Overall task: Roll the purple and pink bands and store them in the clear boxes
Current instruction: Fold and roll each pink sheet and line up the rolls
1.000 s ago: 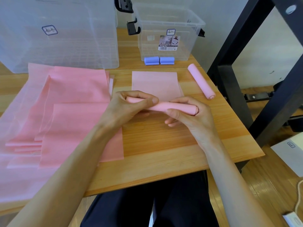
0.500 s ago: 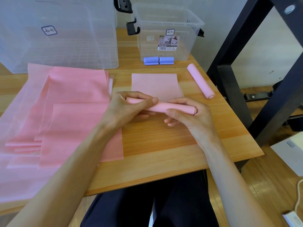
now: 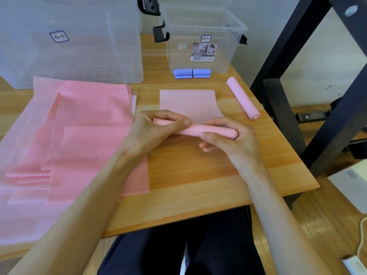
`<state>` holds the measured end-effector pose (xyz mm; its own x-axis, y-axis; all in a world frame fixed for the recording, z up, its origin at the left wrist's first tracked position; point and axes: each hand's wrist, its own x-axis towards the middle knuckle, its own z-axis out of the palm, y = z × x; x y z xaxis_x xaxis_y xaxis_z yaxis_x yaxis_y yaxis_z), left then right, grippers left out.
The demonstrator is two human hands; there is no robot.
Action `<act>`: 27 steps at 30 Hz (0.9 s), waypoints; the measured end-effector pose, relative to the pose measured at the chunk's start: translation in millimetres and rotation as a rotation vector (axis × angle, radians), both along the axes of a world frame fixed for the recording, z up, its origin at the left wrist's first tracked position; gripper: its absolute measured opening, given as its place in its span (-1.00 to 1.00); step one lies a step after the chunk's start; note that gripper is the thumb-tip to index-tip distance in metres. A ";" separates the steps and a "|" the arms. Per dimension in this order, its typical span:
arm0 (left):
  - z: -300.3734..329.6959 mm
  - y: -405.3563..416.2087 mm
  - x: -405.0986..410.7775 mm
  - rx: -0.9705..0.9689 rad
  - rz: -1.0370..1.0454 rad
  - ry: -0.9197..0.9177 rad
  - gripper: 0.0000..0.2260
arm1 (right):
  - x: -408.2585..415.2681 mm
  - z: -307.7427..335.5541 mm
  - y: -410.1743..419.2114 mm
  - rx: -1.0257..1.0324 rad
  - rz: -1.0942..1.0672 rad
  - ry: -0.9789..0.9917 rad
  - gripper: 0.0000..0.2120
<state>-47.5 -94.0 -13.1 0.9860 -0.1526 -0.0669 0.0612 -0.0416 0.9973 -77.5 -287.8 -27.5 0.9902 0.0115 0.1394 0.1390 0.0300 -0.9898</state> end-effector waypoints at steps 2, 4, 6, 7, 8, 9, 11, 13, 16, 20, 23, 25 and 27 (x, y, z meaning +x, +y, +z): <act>0.8 0.2 -0.7 -0.002 -0.009 -0.043 -0.80 | -0.1 0.5 -0.2 -0.004 -0.016 0.013 -0.77; 1.8 -0.2 -1.8 -0.008 -0.028 -0.067 -0.80 | -0.2 1.3 -0.4 -0.007 -0.028 0.031 -0.78; 1.7 -0.9 -2.1 0.005 -0.035 -0.078 -0.83 | -0.2 1.7 -0.4 -0.006 -0.027 0.043 -0.77; 1.5 -1.1 -2.0 0.016 -0.027 -0.079 -0.86 | -0.1 1.9 -0.3 -0.001 -0.020 0.045 -0.77; 1.4 -1.1 -1.8 0.027 -0.015 -0.075 -0.87 | -0.1 2.1 -0.2 0.005 -0.011 0.044 -0.76; 0.8 -0.8 -1.2 0.033 -0.005 -0.063 -0.87 | -0.2 2.2 0.0 0.011 0.001 0.042 -0.75; 0.2 -0.3 -0.4 0.012 0.002 -0.005 -0.83 | -0.6 2.2 0.0 0.009 0.016 0.034 -0.74; -0.2 -0.2 -0.9 -0.006 -0.008 0.035 -0.78 | -0.7 1.6 -0.1 0.002 0.009 0.025 -0.76; 0.6 -0.3 -2.0 0.035 -0.032 -0.032 -0.79 | -0.7 2.5 0.2 0.002 -0.023 0.037 -0.76; 1.3 -0.9 -2.8 0.038 -0.047 -0.062 -0.83 | -0.8 2.7 0.1 0.004 -0.032 0.057 -0.78; 0.3 -1.2 -1.8 0.032 -0.019 -0.050 -0.83 | -1.4 3.2 -0.1 0.019 -0.004 0.052 -0.73; -0.1 -1.2 -0.9 0.011 -0.003 -0.011 -0.81 | -1.6 3.4 -0.4 0.013 0.021 0.041 -0.69; 0.4 -1.4 -1.2 -0.029 -0.009 0.056 -0.79 | -1.3 3.0 -0.6 0.001 0.025 0.025 -0.71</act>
